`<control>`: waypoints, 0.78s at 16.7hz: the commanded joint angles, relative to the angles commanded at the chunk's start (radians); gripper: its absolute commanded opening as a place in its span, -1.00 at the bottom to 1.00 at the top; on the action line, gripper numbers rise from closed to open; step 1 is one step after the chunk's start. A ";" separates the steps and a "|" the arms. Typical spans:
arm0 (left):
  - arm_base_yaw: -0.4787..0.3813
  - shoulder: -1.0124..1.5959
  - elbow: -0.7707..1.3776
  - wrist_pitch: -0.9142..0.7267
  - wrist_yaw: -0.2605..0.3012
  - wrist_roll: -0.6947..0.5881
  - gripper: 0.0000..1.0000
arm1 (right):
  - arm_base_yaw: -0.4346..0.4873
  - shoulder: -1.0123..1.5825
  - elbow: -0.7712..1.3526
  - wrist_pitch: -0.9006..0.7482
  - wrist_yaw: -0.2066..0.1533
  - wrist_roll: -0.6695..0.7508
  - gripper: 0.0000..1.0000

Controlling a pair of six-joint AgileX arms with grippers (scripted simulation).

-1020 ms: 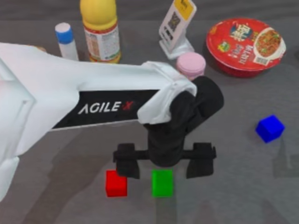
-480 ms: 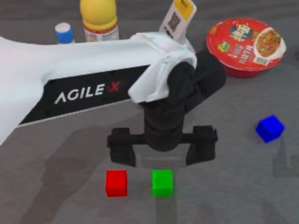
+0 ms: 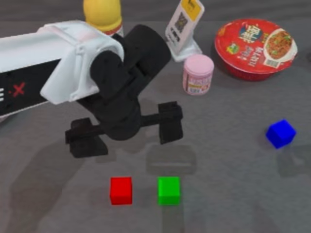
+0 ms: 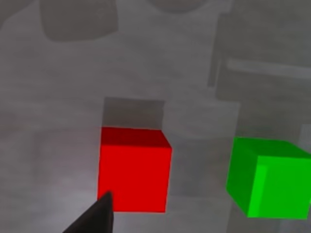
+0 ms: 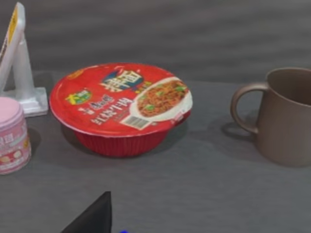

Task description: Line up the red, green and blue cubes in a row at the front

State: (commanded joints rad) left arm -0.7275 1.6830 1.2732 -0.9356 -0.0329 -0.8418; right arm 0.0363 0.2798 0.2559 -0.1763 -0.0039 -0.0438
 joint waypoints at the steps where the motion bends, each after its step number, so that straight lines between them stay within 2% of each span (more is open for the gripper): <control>1: 0.039 -0.082 -0.064 0.042 -0.001 0.018 1.00 | 0.008 0.083 0.065 -0.046 0.001 -0.011 1.00; 6: 0.263 -0.584 -0.452 0.288 0.000 0.173 1.00 | 0.051 0.605 0.419 -0.306 0.004 -0.076 1.00; 13: 0.565 -1.263 -0.990 0.648 0.010 0.513 1.00 | 0.115 1.288 0.898 -0.670 0.006 -0.165 1.00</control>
State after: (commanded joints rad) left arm -0.1621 0.4204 0.2835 -0.2878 -0.0231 -0.3286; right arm 0.1516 1.5680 1.1538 -0.8461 0.0017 -0.2088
